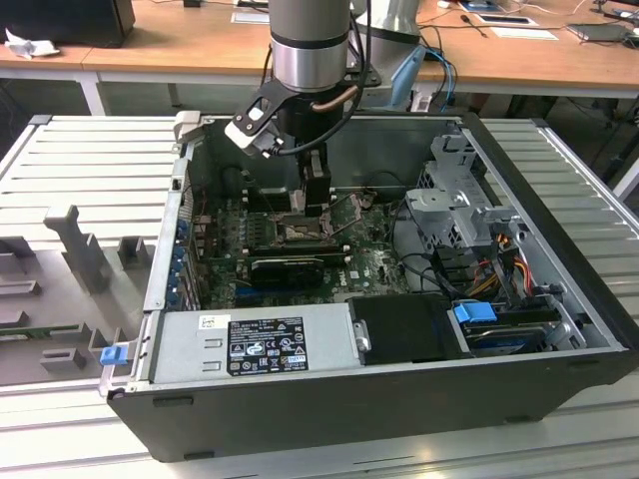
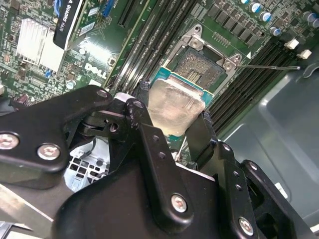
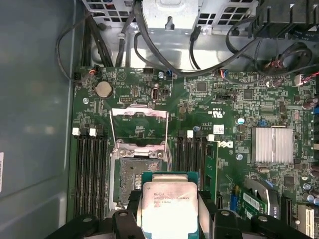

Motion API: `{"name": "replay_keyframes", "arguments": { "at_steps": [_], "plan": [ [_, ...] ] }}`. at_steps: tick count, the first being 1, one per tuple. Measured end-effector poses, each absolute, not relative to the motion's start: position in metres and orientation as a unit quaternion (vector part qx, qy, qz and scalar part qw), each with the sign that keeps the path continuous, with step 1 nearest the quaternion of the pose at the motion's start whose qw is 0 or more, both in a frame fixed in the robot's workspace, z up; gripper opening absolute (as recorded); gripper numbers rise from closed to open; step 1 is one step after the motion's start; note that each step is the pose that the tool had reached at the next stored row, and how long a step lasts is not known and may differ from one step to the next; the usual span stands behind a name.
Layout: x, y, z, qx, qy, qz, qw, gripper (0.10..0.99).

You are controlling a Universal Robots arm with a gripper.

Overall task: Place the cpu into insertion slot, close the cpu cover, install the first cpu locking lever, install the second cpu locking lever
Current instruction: 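Place the cpu into insertion slot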

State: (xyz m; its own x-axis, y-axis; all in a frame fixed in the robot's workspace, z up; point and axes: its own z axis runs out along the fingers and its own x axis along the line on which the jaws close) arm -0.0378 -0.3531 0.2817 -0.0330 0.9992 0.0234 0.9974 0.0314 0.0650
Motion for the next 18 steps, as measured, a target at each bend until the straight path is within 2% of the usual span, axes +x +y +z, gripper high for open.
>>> {"name": "replay_keyframes", "arguments": {
  "at_steps": [18],
  "plan": [
    [-0.038,-0.350,0.268,0.698,0.716,0.030,0.013,0.537]
  ]
}}
